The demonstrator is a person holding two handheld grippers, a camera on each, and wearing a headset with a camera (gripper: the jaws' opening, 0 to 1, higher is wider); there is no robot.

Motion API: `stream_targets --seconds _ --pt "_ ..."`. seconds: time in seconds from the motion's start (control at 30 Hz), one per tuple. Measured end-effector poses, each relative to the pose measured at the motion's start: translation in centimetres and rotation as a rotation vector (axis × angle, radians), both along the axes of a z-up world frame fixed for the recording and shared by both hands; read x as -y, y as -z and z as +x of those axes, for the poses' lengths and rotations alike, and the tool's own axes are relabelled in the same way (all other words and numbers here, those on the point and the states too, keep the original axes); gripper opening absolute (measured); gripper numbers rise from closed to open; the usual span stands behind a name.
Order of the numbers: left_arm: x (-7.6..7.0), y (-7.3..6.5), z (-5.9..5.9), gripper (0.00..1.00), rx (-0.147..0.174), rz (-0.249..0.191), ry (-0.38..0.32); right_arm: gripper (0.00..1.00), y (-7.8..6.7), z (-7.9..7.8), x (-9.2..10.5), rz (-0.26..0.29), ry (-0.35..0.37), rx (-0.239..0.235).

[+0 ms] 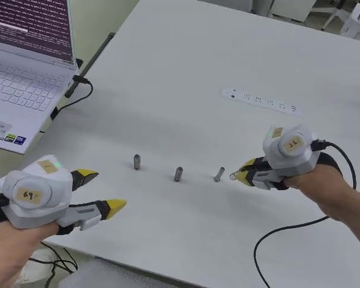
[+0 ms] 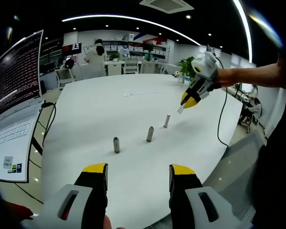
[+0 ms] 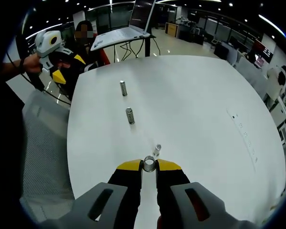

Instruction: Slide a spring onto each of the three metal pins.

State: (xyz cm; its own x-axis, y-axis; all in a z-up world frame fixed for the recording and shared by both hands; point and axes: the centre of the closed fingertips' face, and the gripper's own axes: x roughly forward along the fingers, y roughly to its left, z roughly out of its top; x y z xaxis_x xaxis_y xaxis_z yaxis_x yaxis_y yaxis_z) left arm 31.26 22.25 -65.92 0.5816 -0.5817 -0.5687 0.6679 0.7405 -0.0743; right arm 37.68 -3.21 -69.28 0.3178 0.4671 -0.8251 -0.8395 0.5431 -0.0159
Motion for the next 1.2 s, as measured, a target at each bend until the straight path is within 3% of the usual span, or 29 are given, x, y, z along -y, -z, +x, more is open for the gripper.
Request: stream_targets --seconds 0.33,0.67,1.2 --pt "-0.7 0.3 0.1 0.47 -0.013 0.000 -0.023 0.08 0.6 1.8 -1.1 -0.010 -0.033 -0.008" --pt "-1.4 0.4 0.2 0.46 -0.023 0.003 -0.043 0.08 2.4 2.4 -1.1 -0.069 -0.083 -0.027" --pt "-1.7 0.8 0.3 0.46 -0.042 0.011 -0.052 0.09 3.7 3.0 -1.9 -0.077 -0.107 -0.048"
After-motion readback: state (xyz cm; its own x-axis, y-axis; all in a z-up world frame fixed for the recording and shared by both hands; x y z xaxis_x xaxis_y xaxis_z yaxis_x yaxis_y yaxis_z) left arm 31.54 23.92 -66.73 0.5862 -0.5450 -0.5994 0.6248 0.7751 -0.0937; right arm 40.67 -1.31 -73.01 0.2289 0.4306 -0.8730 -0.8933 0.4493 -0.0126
